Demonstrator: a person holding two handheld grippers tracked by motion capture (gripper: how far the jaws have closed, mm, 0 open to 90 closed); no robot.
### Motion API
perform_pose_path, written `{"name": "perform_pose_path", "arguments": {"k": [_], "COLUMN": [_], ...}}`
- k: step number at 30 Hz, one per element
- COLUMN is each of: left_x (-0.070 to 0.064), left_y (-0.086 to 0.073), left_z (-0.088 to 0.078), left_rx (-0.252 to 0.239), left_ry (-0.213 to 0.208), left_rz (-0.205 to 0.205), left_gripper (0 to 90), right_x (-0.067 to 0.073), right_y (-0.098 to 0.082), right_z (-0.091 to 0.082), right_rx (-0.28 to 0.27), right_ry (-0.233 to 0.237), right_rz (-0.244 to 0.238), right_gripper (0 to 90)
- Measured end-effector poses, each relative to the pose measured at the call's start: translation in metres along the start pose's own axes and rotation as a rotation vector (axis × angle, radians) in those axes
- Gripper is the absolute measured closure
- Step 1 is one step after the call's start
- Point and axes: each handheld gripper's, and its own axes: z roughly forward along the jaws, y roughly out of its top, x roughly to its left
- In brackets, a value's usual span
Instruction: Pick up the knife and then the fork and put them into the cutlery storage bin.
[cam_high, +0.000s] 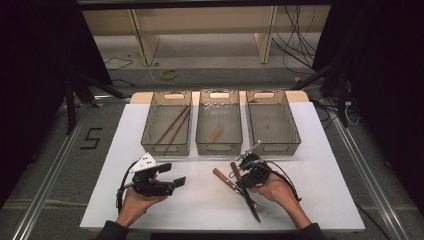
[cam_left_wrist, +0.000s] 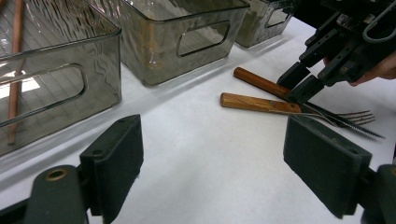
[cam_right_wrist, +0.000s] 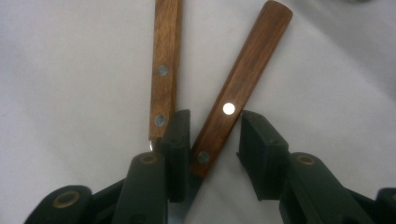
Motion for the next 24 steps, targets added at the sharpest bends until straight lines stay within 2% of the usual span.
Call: {"name": "perform_pose_path", "arguments": {"k": [10,15,19,24], "left_x": [-0.001,-0.001,-0.001,-0.001], "left_y": [0.0,-0.001,-0.001,-0.001], "left_z": [0.0,0.0,0.0,0.001], "left_rx": [0.004,0.006,0.008,0.009], "left_ry": [-0.003,-0.005,-0.007,-0.01], "left_rz": [0.01,0.012,0.011,0.013], "left_gripper": [19.7,19.8,19.8,19.8], "right_x": [0.007,0.008,0.01,0.012], "right_y": [0.005,0.005,0.006,0.007], "right_z": [0.001,0.002,0.002,0.003], "right_rx": [0.029,0.034,0.032,0.032], "right_ry": [-0.012,-0.019,-0.048,-0.058], "right_rz": [-0.022,-0.011,-0.014,-0.02], "right_gripper": [68.3,73.1,77.0,77.1]}}
